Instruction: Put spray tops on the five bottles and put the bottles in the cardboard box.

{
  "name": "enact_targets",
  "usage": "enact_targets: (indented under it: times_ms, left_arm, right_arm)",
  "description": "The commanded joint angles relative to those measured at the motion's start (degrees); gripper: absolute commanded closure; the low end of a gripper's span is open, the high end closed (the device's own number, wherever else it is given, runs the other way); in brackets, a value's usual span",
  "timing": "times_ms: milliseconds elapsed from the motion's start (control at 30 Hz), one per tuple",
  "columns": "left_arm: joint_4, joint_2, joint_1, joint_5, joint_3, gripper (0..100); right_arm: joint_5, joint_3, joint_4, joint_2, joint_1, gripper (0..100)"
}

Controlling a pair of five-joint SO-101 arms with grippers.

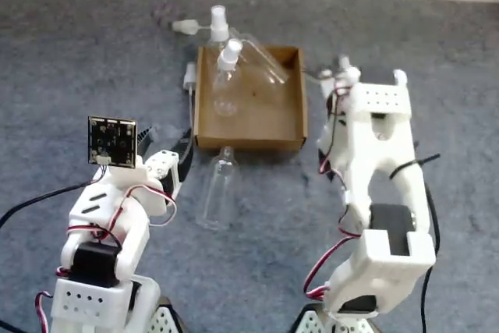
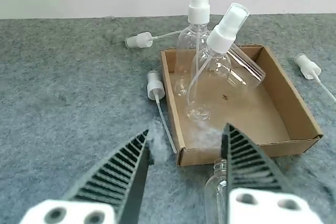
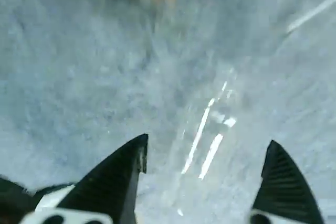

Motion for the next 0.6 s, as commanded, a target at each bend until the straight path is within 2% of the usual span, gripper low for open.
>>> enact_targets:
  times_ms: [0, 300, 567]
  left_arm:
    - [-0.3, -0.2, -0.2, -0.4, -0.1, 83]
    - [-0.8, -0.3, -0.5, -0.4, -0.1, 83]
    - [-1.0, -0.3, -0.5, -0.4, 0.0, 83]
  right_arm:
    - [-0.7, -8.3, -0.4, -4.2, -3.4, 72.3]
    - [-0.6, -10.5, -24.8, -2.2, -17.6, 71.5]
    - [-0.9, -11.3, -41.5, 13.1, -19.5, 70.2]
